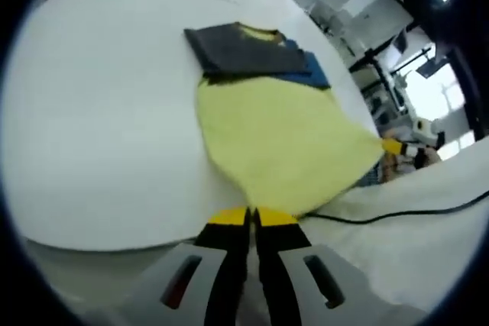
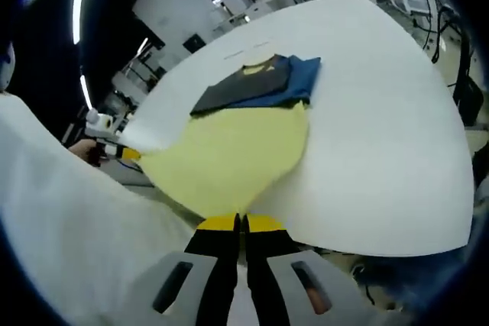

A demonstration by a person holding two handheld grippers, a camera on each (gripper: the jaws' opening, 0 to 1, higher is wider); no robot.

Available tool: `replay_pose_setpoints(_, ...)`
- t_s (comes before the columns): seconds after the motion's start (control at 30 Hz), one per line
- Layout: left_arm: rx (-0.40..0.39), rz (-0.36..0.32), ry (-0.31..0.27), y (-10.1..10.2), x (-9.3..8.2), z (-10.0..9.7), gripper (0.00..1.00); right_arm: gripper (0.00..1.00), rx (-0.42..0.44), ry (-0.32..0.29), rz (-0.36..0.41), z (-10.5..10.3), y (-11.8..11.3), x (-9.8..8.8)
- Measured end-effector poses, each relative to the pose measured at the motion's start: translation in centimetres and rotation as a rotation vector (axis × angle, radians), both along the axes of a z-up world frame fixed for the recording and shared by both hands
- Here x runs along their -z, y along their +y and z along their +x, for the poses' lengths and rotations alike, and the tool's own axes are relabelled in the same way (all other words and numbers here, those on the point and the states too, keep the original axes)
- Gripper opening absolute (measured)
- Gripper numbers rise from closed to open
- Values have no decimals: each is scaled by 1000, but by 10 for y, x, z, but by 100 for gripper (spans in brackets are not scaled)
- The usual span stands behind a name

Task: Fold the garment on the visible template until the final outline fits inside the template.

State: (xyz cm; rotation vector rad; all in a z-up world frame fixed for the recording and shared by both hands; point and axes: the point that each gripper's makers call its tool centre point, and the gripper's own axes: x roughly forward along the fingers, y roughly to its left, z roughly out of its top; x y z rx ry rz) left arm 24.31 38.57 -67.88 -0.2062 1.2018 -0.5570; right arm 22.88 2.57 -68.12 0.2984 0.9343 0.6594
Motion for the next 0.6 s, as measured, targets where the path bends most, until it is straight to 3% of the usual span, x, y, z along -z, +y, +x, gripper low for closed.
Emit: replay_pose_setpoints(0.6,-62,-46,-70,-4,-20,41,0,3,2,-78,0,49,-7,-18)
